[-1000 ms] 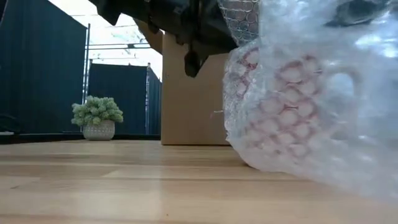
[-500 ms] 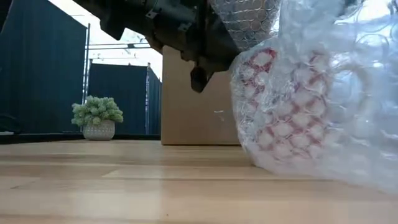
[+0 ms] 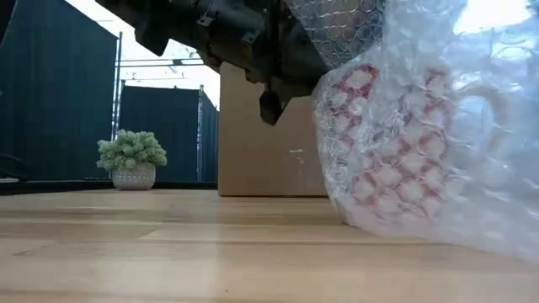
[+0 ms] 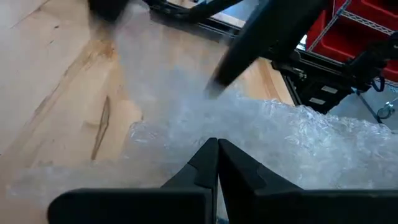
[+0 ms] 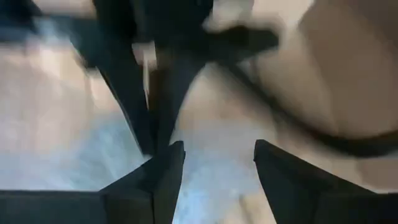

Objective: Wrap mug
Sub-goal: Wrap the red mug with the bubble wrap

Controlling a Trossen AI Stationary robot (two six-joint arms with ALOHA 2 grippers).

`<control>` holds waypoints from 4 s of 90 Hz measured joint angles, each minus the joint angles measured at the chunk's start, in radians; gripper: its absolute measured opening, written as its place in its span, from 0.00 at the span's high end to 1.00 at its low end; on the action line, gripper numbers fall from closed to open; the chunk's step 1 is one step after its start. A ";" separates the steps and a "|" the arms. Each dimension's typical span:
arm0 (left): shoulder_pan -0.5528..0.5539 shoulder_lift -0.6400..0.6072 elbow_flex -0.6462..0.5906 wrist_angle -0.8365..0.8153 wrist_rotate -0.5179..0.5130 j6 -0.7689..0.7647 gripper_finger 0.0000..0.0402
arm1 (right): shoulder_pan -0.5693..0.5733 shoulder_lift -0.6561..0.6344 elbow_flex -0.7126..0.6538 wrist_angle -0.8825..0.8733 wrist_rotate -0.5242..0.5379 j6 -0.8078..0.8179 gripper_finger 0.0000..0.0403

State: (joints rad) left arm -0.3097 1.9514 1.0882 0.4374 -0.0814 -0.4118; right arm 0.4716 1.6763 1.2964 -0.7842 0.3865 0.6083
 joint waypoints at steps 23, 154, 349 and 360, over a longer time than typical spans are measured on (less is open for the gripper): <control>-0.002 0.001 0.000 0.003 0.003 0.000 1.00 | -0.021 0.173 0.008 -0.019 -0.106 0.022 0.54; -0.023 0.031 0.006 0.071 -0.070 -0.025 1.00 | -0.034 0.115 -0.011 -0.027 -0.110 0.017 0.54; -0.026 -0.013 0.029 0.040 0.061 0.004 1.00 | 0.054 0.197 -0.004 0.110 -0.216 -0.130 0.54; 0.002 -0.005 0.030 0.032 0.032 0.035 1.00 | 0.054 0.196 -0.004 0.127 -0.209 -0.123 0.54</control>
State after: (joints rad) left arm -0.3079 1.9462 1.1183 0.4691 -0.0498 -0.3769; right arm 0.5257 1.8721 1.2928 -0.6570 0.1771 0.4852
